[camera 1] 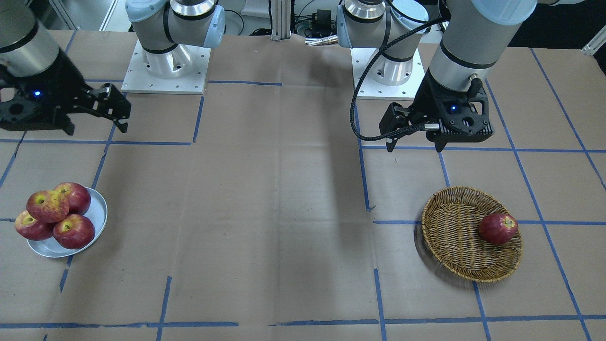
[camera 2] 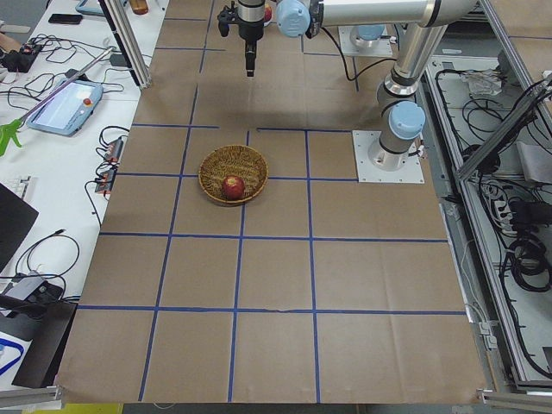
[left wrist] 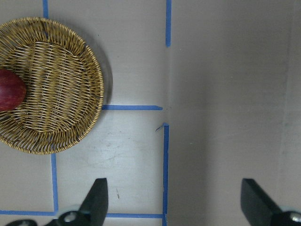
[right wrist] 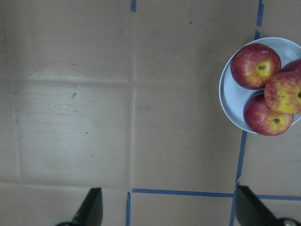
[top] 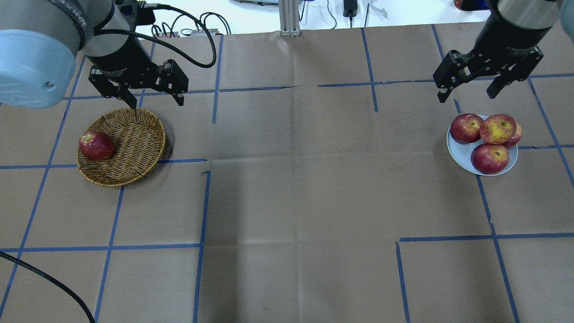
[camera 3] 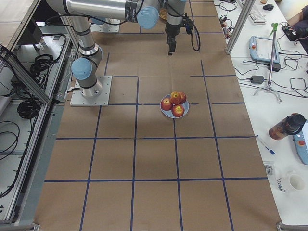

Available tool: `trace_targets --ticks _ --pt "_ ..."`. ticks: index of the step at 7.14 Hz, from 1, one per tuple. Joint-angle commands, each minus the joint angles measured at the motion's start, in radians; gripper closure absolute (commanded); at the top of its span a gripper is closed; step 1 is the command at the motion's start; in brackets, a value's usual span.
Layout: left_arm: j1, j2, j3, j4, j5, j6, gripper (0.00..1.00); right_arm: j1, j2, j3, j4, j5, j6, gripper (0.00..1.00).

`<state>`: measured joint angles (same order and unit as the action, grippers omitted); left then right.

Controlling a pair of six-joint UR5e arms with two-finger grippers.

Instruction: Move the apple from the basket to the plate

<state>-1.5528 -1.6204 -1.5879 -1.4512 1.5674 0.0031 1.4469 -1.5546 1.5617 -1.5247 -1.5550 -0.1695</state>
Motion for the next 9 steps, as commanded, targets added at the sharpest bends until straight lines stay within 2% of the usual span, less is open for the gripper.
trace_targets --ticks 1,9 --pt "-0.001 0.01 -0.001 0.0 0.0 0.002 0.01 0.082 -0.024 0.027 0.0 -0.004 0.111 0.0" --pt "-0.001 0.013 -0.003 -0.002 -0.003 0.0 0.01 0.112 -0.018 0.031 -0.003 -0.008 0.125 0.0"
